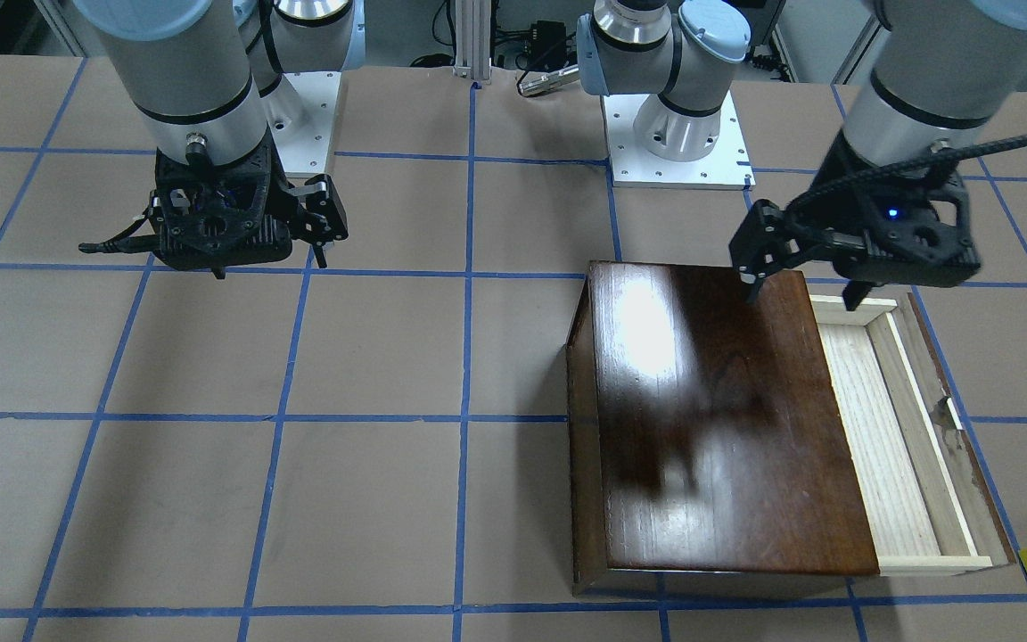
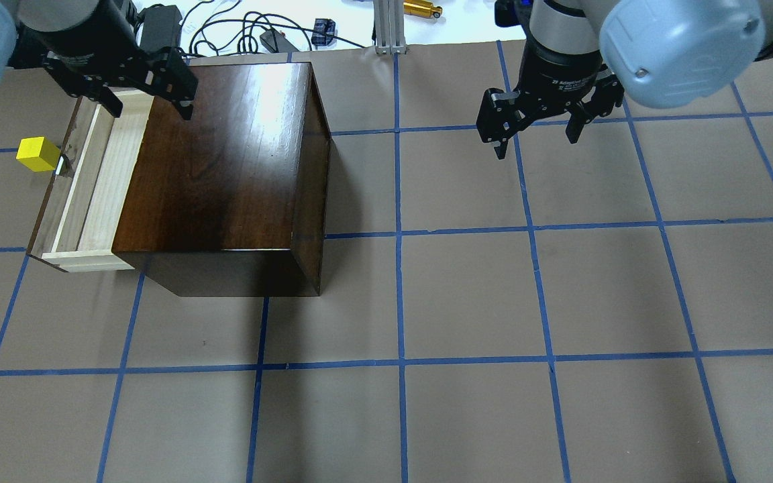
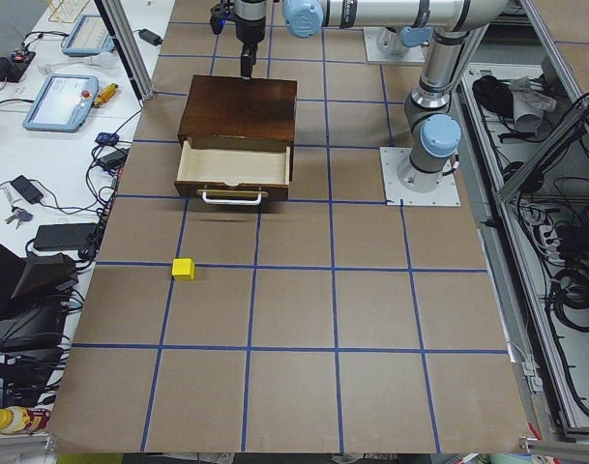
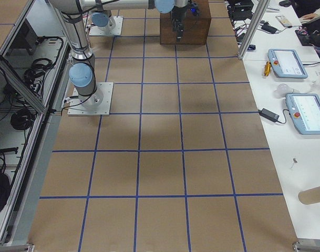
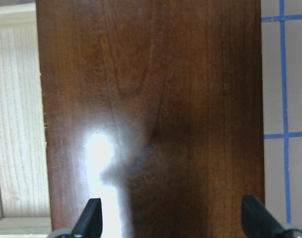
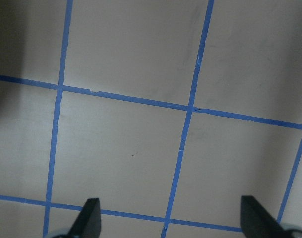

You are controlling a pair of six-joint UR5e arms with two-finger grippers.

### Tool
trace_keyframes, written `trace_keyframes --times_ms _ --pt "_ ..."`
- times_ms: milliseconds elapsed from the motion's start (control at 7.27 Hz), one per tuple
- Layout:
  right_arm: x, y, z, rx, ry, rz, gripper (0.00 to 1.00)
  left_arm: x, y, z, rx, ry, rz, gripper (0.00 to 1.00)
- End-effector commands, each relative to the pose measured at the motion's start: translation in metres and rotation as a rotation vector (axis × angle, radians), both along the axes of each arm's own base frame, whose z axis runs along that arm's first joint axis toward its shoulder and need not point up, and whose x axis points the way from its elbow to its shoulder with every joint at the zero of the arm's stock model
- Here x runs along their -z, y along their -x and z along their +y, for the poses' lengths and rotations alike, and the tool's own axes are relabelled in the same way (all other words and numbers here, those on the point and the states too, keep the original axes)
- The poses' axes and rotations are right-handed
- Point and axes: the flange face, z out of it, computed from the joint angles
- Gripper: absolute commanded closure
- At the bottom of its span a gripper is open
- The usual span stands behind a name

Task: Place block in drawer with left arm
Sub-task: 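Release the handle and lift the left gripper above the open drawer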

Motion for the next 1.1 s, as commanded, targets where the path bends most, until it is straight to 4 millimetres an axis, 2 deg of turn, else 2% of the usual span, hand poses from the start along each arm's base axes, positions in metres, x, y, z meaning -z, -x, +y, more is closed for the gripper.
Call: trace_keyframes --times_ms 0,275,550,688,825,962 --pt "0.0 0.0 0.0 0.001 0.0 0.0 0.0 -0.003 -0.118 -0.005 0.052 -0.013 -0.009 0.0" --pt "0.0 0.0 0.0 0.001 0.0 0.0 0.0 0.01 -0.197 -0.021 0.237 -0.028 -0.029 0.0" --pt "0.0 0.0 0.0 0.001 0.0 0.0 0.0 0.025 -0.235 -0.07 0.339 -0.039 -0.053 0.0" --pt "0.0 0.0 0.0 0.001 0.0 0.0 0.0 0.041 -0.251 -0.099 0.414 -0.044 -0.055 0.0" --pt "0.0 0.0 0.0 0.001 0.0 0.0 0.0 0.061 -0.263 -0.122 0.573 -0.06 -0.061 0.0" --pt "0.0 0.0 0.0 0.001 0.0 0.0 0.0 0.085 -0.287 -0.137 0.673 -0.102 -0.076 0.0"
